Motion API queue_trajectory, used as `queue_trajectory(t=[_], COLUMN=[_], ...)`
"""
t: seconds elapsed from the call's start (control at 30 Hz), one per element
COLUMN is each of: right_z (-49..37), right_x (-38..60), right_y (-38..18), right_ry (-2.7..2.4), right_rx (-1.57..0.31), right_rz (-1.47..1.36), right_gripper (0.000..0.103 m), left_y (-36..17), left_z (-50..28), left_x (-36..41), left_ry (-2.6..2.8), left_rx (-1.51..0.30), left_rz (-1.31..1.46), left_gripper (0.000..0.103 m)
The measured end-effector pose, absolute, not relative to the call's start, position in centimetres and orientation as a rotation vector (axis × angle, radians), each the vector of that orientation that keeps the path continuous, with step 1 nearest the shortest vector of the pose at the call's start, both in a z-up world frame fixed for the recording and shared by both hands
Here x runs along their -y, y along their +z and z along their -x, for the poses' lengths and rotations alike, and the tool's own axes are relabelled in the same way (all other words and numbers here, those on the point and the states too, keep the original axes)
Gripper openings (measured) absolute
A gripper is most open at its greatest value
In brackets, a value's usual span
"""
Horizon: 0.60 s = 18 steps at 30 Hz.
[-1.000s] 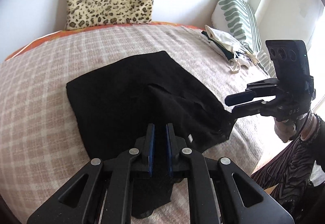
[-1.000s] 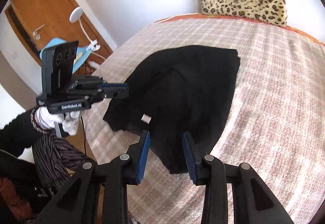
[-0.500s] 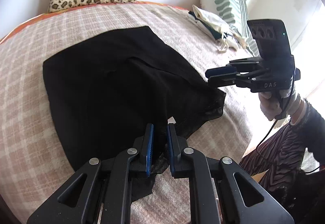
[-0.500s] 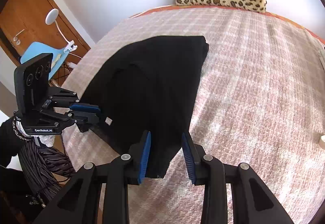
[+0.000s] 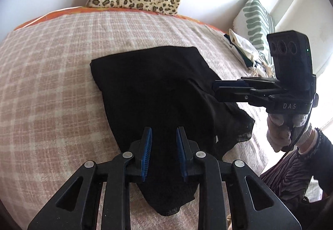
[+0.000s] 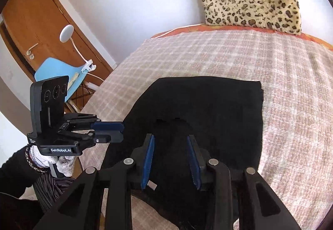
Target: Fold small clothes
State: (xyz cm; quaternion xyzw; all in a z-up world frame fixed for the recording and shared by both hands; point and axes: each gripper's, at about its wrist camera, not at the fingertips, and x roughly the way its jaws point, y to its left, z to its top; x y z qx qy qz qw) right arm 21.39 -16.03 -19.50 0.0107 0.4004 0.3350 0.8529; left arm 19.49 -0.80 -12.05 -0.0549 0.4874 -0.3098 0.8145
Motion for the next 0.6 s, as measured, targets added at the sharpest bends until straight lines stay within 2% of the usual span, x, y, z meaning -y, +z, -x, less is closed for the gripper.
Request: queue_trajectory(t=[0.13, 0.27, 0.37, 0.47, 0.53, 0.6], right_z=[-21.2, -20.4, -19.3, -18.6, -18.1, -17.8], right_x=[13.6, 15.4, 16.7, 18.4, 19.3, 20.0], right_y=[-22.2, -21.5, -20.0, -18.1, -17.2, -16.8], right_ry=[0.654, 0.690, 0.699, 0.703, 0.684, 0.661], right_rx=[-0.938, -0.968, -0.923, -0.855, -0.818, -0.790], right_rz=[0.173, 0.110, 0.079, 0.017, -0.011, -0.016], right_gripper=[0.035, 0.037, 0.037, 0.042, 0.057, 0.060], left_y=[-13.2, -12.0, -10.8, -9.8, -9.3, -9.1], left_z=[-18.8, -18.1, -17.5, -17.2, -17.1, -17.3], left_x=[0.2, -0.7, -0.7, -0.6, -0.4, -0.2], left_ry=[-0.630, -0.575, -0.531, -0.497, -0.499, -0.498], left_rx=[-1.076, -1.040, -0.985, -0.933, -0.909, -0.892], left_rz=[0.103, 0.081, 0.019, -0.014, -0.032, -0.051], left_gripper=[0.022, 0.022, 0.023, 0.047, 0.048, 0.048])
